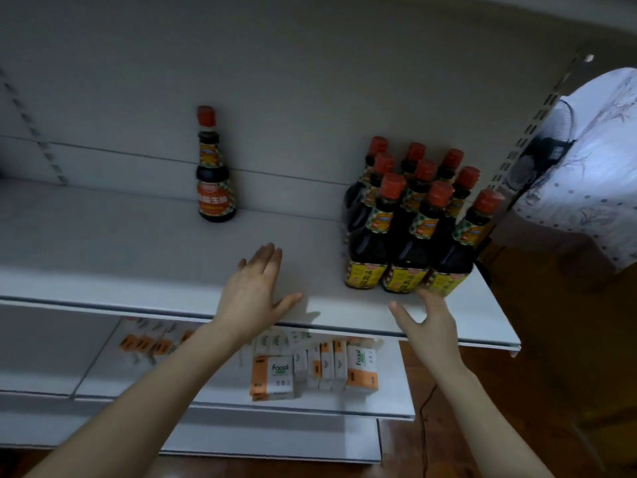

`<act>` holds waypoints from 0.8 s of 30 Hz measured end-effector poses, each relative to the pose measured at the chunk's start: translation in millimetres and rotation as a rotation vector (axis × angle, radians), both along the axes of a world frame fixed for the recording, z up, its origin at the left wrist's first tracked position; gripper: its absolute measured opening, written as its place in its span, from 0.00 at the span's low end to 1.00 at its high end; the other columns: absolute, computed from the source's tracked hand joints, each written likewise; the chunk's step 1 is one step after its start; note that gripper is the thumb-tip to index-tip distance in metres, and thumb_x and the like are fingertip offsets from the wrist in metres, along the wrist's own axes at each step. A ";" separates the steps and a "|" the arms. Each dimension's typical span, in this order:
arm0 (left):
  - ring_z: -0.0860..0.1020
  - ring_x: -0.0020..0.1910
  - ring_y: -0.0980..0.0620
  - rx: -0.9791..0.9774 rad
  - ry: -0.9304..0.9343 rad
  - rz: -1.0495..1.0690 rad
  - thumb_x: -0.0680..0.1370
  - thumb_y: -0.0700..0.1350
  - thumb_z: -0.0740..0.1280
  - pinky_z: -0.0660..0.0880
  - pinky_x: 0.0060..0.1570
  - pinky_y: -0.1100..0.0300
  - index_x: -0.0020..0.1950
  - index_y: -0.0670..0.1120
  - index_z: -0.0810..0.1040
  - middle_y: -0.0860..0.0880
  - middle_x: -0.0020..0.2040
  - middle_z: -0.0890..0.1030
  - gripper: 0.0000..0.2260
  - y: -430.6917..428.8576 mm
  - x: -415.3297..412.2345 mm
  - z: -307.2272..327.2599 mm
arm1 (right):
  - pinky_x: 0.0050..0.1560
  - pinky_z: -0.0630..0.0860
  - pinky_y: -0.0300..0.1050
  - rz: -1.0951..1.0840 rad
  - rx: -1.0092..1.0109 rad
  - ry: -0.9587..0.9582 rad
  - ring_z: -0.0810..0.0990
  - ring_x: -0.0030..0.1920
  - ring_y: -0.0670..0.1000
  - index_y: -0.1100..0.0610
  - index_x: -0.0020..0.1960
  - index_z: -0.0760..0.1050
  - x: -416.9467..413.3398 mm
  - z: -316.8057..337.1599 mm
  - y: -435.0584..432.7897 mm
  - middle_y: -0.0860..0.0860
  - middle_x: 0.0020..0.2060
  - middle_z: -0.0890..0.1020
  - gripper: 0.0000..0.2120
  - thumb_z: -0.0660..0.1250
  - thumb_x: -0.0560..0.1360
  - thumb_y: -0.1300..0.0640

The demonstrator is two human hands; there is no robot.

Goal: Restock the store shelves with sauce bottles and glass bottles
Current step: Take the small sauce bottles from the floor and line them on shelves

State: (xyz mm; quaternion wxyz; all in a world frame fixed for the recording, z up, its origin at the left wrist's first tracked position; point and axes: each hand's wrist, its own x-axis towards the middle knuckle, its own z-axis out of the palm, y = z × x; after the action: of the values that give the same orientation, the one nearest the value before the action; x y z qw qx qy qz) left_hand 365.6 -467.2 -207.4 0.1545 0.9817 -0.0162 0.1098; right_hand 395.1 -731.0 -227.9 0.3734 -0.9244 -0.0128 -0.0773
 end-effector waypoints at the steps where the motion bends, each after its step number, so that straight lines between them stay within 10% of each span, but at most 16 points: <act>1: 0.55 0.75 0.47 -0.005 0.002 0.014 0.75 0.60 0.60 0.52 0.72 0.52 0.75 0.41 0.54 0.42 0.76 0.56 0.36 14.3 -9.9 1.0 | 0.65 0.64 0.47 0.032 -0.005 -0.001 0.67 0.68 0.55 0.61 0.68 0.67 -4.1 2.6 18.4 0.56 0.67 0.70 0.27 0.68 0.73 0.50; 11: 0.71 0.66 0.40 0.073 0.083 0.259 0.71 0.66 0.56 0.63 0.65 0.43 0.66 0.36 0.70 0.38 0.66 0.73 0.38 203.1 -158.8 -2.4 | 0.68 0.65 0.50 0.403 -0.019 0.016 0.66 0.69 0.54 0.58 0.70 0.64 -68.6 7.2 245.0 0.54 0.70 0.67 0.30 0.67 0.73 0.46; 15: 0.55 0.75 0.46 0.090 0.083 0.411 0.74 0.65 0.59 0.45 0.71 0.54 0.74 0.41 0.57 0.43 0.75 0.58 0.38 271.3 -232.1 -8.0 | 0.69 0.61 0.45 0.574 0.000 0.022 0.65 0.70 0.53 0.59 0.70 0.65 -105.3 5.7 333.7 0.54 0.69 0.68 0.30 0.68 0.73 0.48; 24: 0.50 0.76 0.52 0.049 0.109 0.777 0.74 0.65 0.57 0.40 0.68 0.60 0.76 0.45 0.52 0.48 0.77 0.54 0.37 366.5 -350.2 -26.8 | 0.68 0.62 0.46 0.958 -0.045 0.073 0.67 0.68 0.56 0.63 0.68 0.66 -168.5 -8.3 500.6 0.59 0.67 0.70 0.31 0.70 0.72 0.50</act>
State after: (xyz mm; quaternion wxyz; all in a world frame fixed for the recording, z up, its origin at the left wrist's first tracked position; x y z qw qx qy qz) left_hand 15.5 -100.7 -234.2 0.0784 0.9225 0.3625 0.1075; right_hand 226.6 -230.4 -236.2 0.3470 -0.8245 -0.4256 0.1364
